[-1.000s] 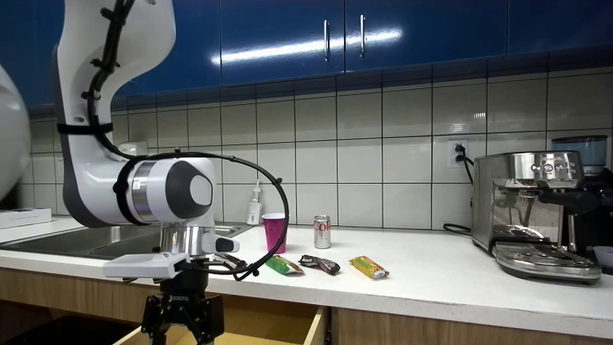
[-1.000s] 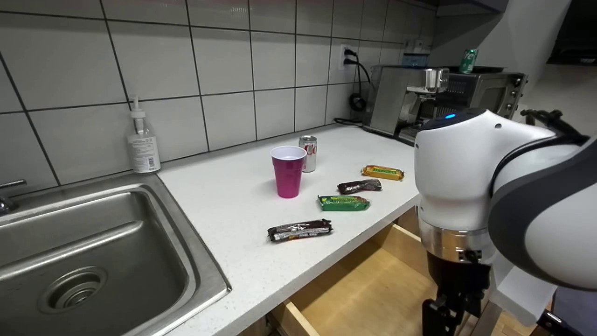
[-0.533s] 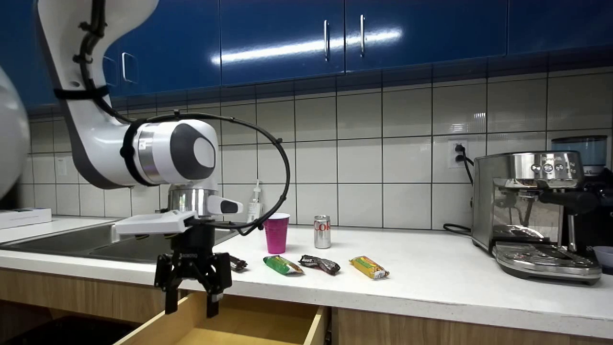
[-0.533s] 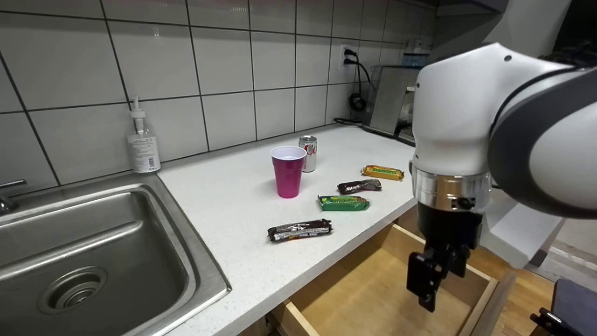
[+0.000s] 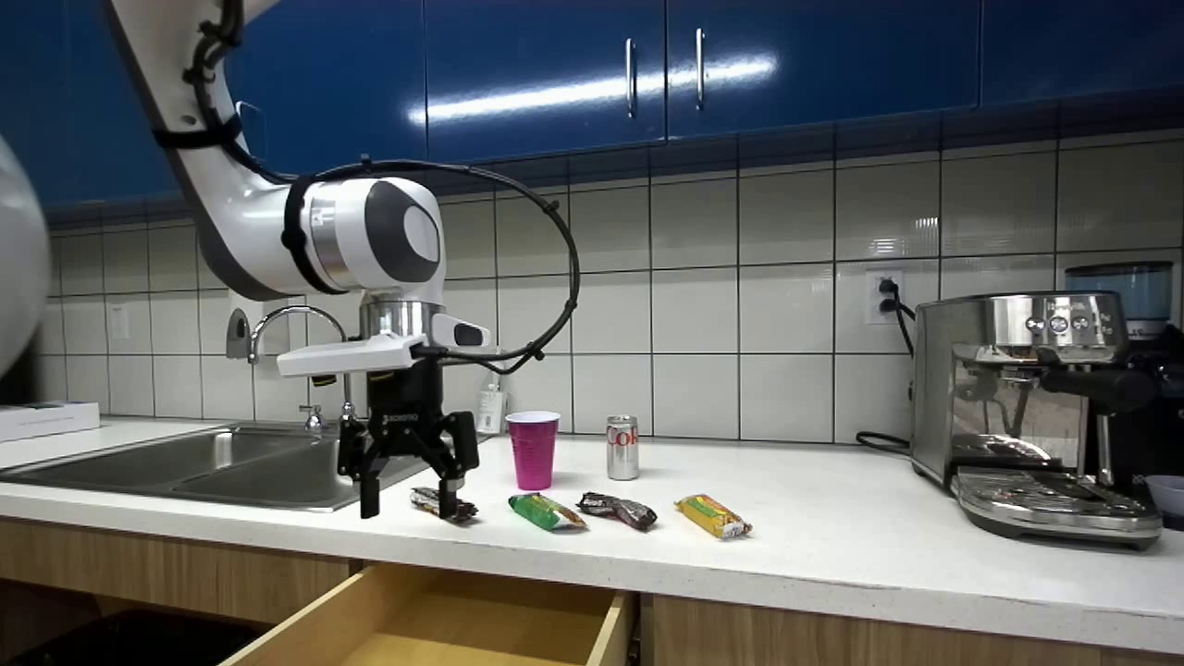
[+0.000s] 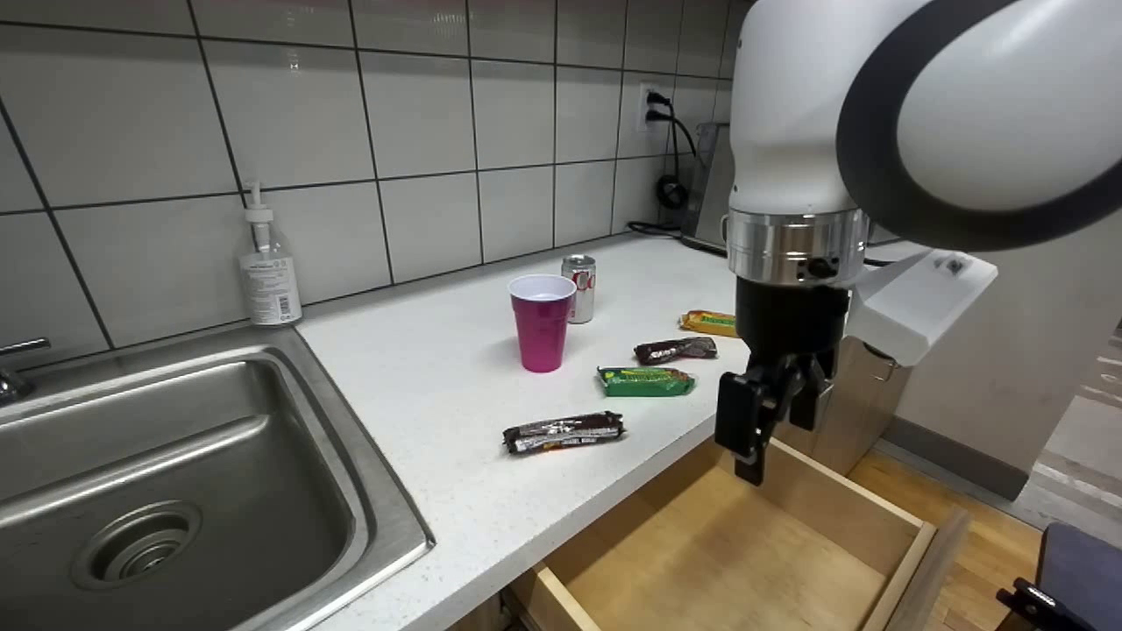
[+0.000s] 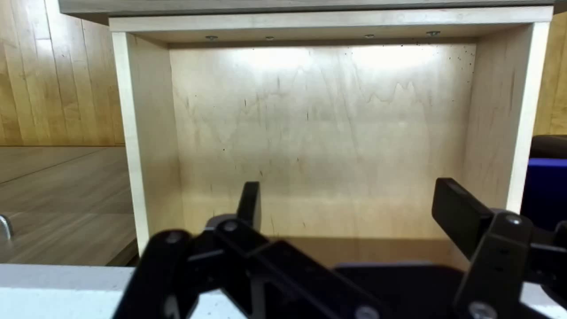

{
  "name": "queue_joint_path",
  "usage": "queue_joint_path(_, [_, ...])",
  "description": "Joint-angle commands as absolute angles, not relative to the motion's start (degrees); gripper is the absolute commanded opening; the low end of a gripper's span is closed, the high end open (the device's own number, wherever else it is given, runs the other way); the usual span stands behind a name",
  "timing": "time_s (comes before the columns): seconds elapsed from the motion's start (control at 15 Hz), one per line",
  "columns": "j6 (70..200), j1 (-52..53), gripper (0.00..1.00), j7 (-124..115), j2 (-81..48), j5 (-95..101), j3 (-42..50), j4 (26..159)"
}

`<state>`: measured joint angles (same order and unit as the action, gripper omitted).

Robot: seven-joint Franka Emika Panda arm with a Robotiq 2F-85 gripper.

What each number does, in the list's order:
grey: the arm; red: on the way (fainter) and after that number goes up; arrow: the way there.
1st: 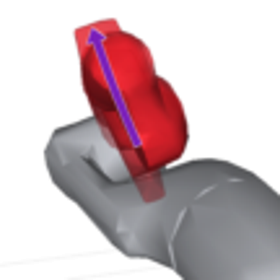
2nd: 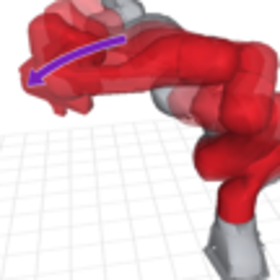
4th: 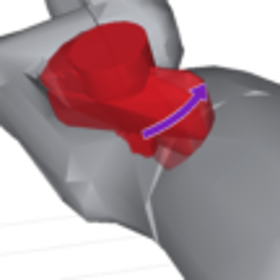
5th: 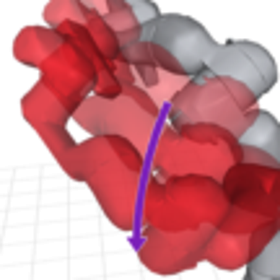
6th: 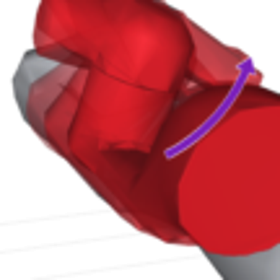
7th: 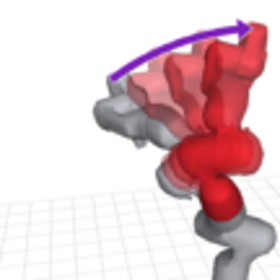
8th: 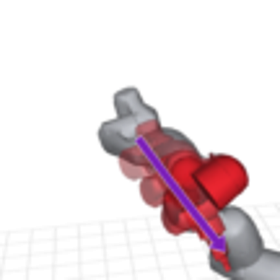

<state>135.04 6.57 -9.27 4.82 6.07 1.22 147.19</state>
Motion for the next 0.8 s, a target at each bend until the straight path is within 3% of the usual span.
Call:
queue_joint_path(0.0, [130.36, 4.94, 1.0, -5.04, 3.88, 5.59, -0.16, 142.69])
queue_joint_path(0.73, [126.37, 4.71, 1.0, 13.68, -5.0, 6.48, -0.14, 130.75])
